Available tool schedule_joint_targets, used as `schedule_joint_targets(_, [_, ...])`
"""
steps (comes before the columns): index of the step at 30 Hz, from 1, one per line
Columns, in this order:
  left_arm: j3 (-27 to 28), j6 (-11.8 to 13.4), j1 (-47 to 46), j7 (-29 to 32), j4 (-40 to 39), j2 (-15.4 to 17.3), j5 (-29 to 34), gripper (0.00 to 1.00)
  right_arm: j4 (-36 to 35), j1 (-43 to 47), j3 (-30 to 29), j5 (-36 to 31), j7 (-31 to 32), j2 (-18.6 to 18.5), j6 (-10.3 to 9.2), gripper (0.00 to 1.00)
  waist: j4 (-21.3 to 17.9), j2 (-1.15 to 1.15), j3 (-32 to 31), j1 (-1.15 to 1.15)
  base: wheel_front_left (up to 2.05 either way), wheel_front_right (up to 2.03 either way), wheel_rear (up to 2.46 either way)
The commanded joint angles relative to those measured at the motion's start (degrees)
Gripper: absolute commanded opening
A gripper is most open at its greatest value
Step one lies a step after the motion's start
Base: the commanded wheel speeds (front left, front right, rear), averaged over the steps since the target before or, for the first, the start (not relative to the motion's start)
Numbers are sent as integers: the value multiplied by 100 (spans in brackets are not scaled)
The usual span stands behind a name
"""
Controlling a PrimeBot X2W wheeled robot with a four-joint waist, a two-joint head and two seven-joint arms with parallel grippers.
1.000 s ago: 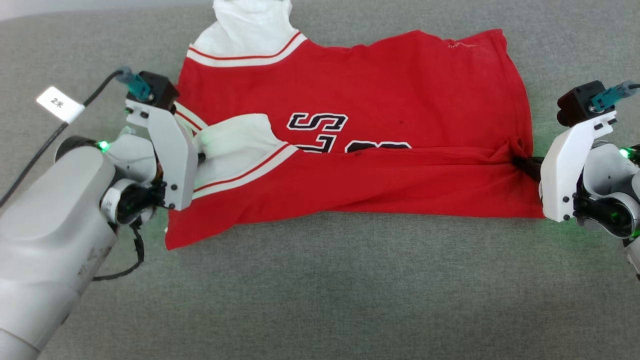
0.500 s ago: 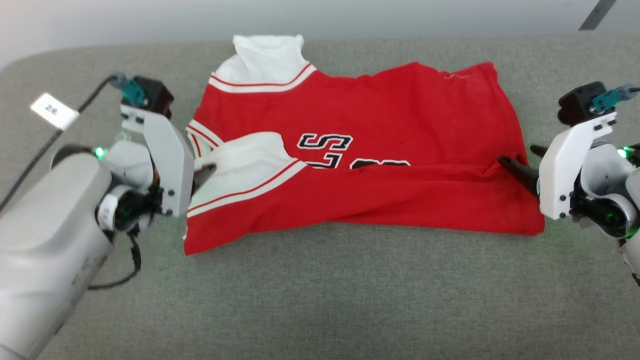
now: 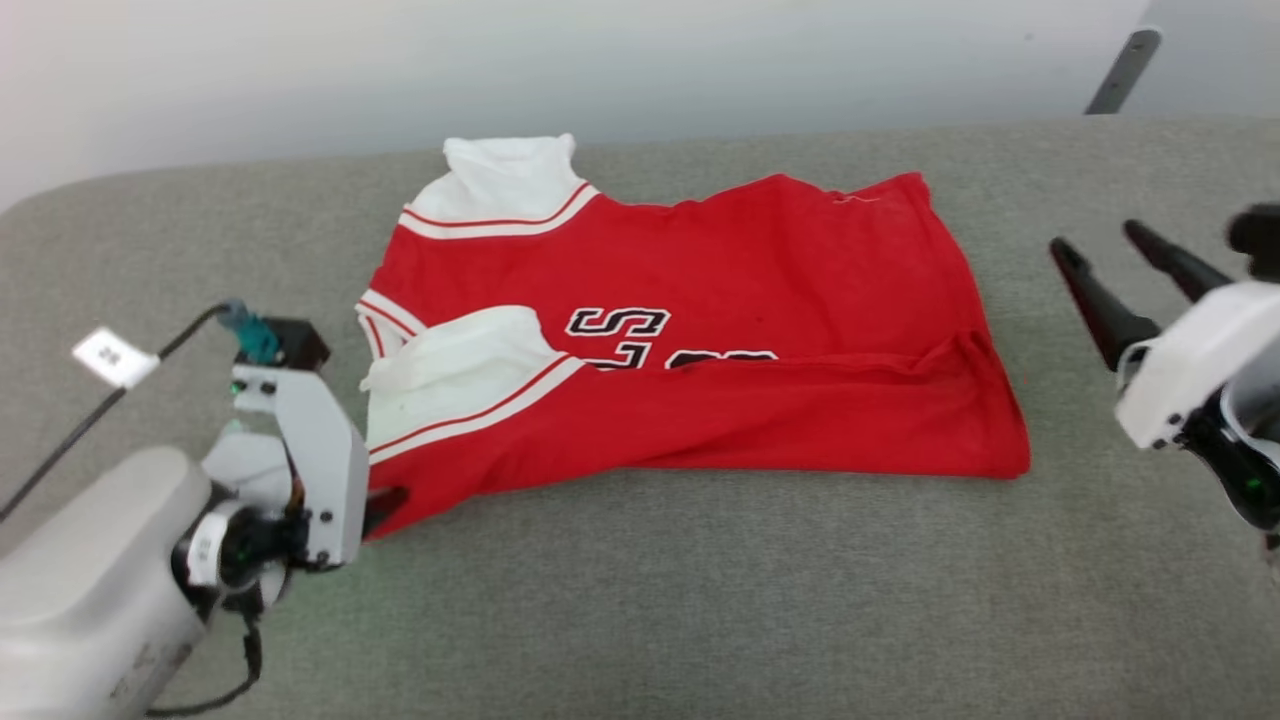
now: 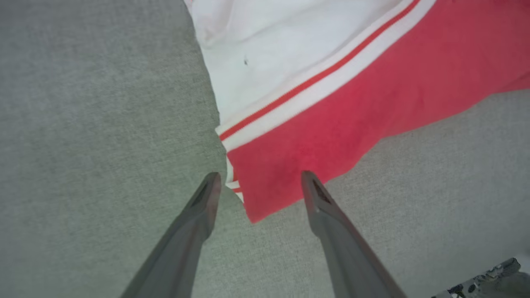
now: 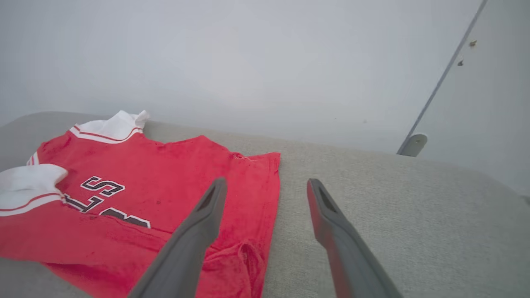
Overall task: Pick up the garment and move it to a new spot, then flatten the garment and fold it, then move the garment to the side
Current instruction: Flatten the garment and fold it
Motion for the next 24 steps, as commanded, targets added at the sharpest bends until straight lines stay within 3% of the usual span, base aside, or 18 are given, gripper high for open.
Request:
schedule_joint_targets(1, [30,55,107,-15,1,52,-38,100,-119,151,-167,-135,-106,30,-6,100,-92,0,-15,0,0,0,0])
schedule_joint_targets(9, [130,88,430,-186,273,11,-264,100,-1412,1371,-1676,-914,-304,640,-6,100,-310,0,90,0,0,0,0])
schedule_joint_targets(14, [141,22,450,-242,543,-122,-335,100,-2313,2068,-2417,-1327,12,1197,-5,100,-374,0,160,0,0,0,0])
schedule_joint_targets(19, [139,-100,417,-195,852,-284,-434,100,-2934,2555,-2722,-1517,645,1617,-5,100,-385,0,235,0,0,0,0])
schedule_joint_targets(20, [143,-138,408,-160,912,-315,-470,85,-3017,2617,-2760,-1517,793,1697,-5,100,-386,0,253,0,0,0,0])
schedule_joint_targets(21, [120,-159,392,-110,970,-334,-474,0,-3072,2697,-2771,-1503,979,1757,-5,100,-386,0,268,0,0,0,0])
schedule_joint_targets(24, [91,-299,330,-101,1007,-345,-432,0,-3201,2792,-2746,-1437,1470,1853,-5,100,-378,0,324,0,0,0,0])
